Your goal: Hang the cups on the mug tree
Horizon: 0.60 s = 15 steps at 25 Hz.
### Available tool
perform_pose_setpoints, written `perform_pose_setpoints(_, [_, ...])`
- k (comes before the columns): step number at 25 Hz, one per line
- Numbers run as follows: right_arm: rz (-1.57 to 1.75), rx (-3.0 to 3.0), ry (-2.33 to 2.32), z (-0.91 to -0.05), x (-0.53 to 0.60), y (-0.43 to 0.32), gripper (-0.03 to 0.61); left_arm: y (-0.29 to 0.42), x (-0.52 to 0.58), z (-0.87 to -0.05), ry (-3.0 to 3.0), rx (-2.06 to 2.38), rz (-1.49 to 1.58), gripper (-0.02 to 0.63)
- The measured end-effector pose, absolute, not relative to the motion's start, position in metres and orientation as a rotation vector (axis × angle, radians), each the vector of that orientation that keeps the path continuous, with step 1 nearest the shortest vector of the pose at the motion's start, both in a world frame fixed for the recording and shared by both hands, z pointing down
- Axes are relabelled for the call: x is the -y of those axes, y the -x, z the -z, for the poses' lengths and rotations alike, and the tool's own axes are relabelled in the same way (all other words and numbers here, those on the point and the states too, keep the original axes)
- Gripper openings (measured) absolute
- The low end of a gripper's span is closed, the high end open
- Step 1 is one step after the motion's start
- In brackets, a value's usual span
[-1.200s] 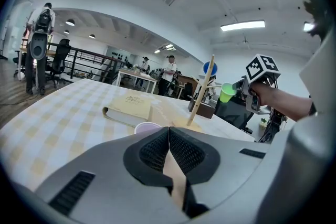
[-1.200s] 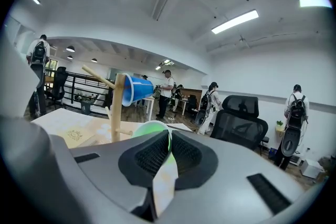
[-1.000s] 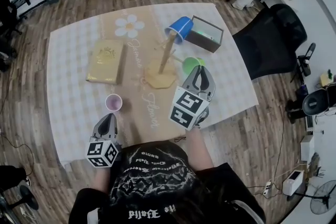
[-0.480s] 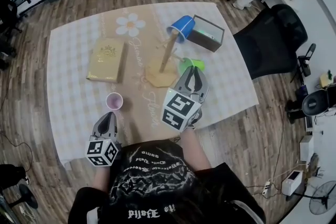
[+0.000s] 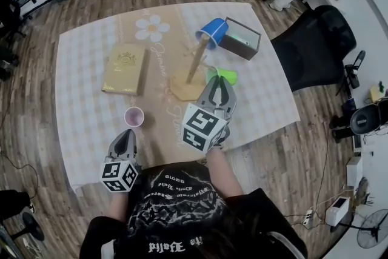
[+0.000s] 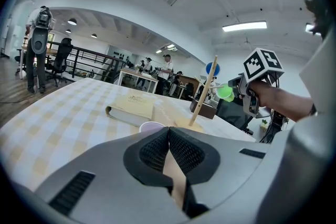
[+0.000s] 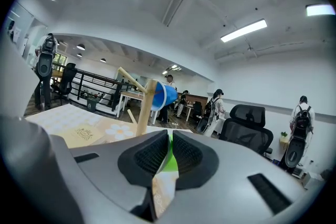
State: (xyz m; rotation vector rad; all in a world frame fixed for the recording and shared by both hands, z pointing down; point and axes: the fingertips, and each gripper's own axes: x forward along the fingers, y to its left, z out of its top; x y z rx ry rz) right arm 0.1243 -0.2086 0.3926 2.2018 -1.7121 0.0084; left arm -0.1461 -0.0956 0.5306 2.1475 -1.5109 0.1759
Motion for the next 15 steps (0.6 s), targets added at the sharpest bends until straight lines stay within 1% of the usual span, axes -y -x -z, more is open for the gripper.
perform_pose_setpoints(15, [0.027, 1.772, -2.143, -0.4, 0.222, -0.092, 0.035, 0.149, 0.097, -0.533, -2.135, 1.518, -0.19, 0.02])
